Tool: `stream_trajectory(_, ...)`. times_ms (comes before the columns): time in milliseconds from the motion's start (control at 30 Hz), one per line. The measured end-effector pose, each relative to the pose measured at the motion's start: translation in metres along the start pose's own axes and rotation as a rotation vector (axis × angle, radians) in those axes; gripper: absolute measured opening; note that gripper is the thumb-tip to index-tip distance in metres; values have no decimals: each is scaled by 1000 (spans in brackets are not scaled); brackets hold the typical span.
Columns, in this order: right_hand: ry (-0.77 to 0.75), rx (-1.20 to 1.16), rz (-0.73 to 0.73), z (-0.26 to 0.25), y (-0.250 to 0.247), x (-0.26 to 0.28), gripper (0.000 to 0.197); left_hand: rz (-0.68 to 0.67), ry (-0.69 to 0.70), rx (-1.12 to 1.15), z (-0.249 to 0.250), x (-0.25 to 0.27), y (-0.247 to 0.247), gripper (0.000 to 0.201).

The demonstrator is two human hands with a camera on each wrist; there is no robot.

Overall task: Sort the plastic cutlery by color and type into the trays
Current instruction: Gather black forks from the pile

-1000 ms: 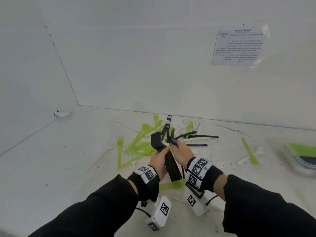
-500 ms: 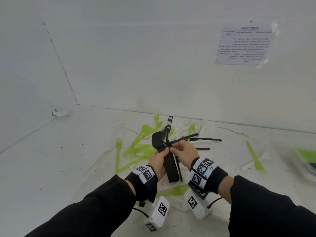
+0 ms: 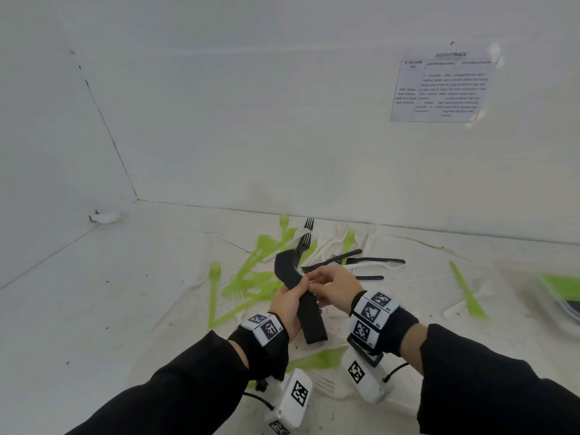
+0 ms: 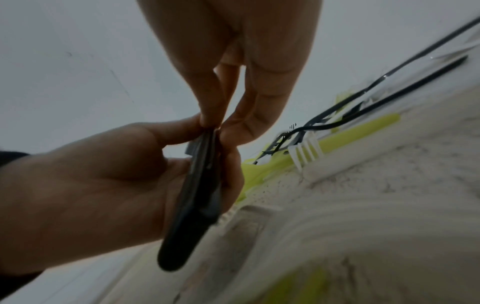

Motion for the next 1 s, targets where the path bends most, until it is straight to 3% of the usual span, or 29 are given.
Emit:
stream_trajectory(100, 8, 155, -156, -2, -11, -12, 26, 60, 25, -11, 6, -2, -6, 11)
stream_trajectory(233, 130, 669, 30, 25, -65, -56, 32, 81, 57, -42, 10, -3, -9, 8)
stream_trajectory(367, 294, 997, -66, 69, -95, -72, 30, 99, 47, -34, 11, -6, -12, 7)
stream_trajectory(500, 265, 1008, -144, 68, -110, -76, 31, 135, 38, -18, 10, -11, -13, 7)
stream_trajectory(600, 265, 1104, -110, 46, -127, -76, 30, 148, 40, -25, 9, -13, -14, 8)
stream_trajectory(700, 365, 1230, -39, 34, -145, -72, 24, 152, 43, -13, 8, -13, -13, 7)
stream_trajectory(833, 337, 1280, 28, 22, -148, -73, 18, 155, 38, -11, 8, -12, -15, 8)
stream_trajectory(933, 142, 1145, 146, 18, -138, -81, 21, 160, 30, 0, 9, -10, -16, 7)
stream_trajectory(1000, -33, 896, -94, 24, -112, -83, 21, 157, 28, 8, 10, -9, -16, 6)
Point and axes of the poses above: each hand's wrist, its own x-axis away from the middle knuckle, its own y-axis out of the palm, z = x × y, the point moved 4 cm from there along -x, towards the middle knuckle, and after that the axes turned 13 degrees about -y, right-handed, at the moved point
